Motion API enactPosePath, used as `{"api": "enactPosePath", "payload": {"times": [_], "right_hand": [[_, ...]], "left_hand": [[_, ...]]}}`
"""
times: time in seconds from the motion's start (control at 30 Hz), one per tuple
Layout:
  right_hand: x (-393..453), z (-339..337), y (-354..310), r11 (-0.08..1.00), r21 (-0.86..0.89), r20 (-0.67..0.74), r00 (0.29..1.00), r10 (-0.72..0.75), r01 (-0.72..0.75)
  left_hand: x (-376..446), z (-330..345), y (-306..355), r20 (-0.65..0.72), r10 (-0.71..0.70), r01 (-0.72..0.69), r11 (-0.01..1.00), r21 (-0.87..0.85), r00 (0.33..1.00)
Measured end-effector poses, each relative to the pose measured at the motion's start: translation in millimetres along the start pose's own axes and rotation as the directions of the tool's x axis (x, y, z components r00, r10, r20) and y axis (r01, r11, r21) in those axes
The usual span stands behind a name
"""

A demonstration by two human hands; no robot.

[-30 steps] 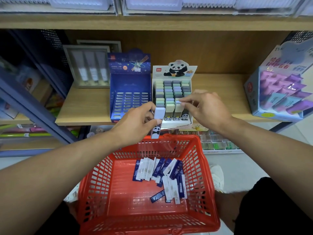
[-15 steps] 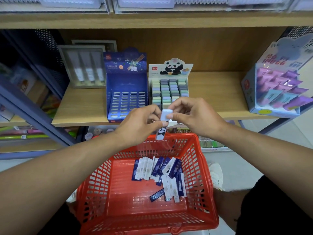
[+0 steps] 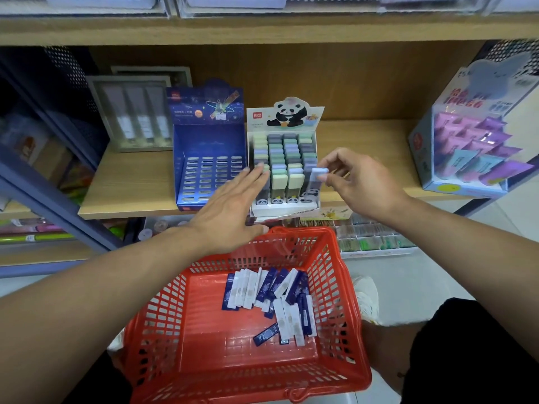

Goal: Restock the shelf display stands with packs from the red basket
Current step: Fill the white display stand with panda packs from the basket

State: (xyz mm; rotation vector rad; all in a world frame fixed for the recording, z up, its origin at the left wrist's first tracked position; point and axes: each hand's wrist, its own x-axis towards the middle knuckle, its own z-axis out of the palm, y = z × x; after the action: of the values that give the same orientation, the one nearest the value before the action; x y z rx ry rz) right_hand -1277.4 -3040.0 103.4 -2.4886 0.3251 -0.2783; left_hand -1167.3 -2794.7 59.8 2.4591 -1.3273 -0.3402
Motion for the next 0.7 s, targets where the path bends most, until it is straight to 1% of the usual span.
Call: {"api": "enactPosePath", "payload": {"times": [0.23,0.37,0.43,0.6,0.7], "right_hand": [[1.4,5.0,3.7,0.999,-0.035,-0.005,1.000,-0.029,0.028],[1.7,2.1,5.6,0.997,-0.065,0.051,0.998,-0.037,0.040],[2.2,1.7,6.7,0.996,-0.083,0.051,0.998,-0.033,0.037],[4.8,6.5,3.2,0.967,-0.244,-0.038,0.996,-0.083,0.072],[5.0,9.4,-3.0,0.913,-0.400,-0.060,0.992,-0.111,0.078]], "left_hand": [[1.4,-3.6,2.6,0.053,-0.005,0.004,1.000,0.022,0.999],[1.1,-4.0,3.5,0.055,-0.004,0.003,1.000,0.018,0.998],[0.5,-2.7,4.2,0.051,-0.007,0.006,1.000,0.007,0.999],[-0.6,-3.3,6.9,0.059,-0.021,0.023,1.000,-0.021,0.998],[-0.5,-4.1,7.4,0.062,-0.021,0.022,1.000,-0.020,0.998]]}}
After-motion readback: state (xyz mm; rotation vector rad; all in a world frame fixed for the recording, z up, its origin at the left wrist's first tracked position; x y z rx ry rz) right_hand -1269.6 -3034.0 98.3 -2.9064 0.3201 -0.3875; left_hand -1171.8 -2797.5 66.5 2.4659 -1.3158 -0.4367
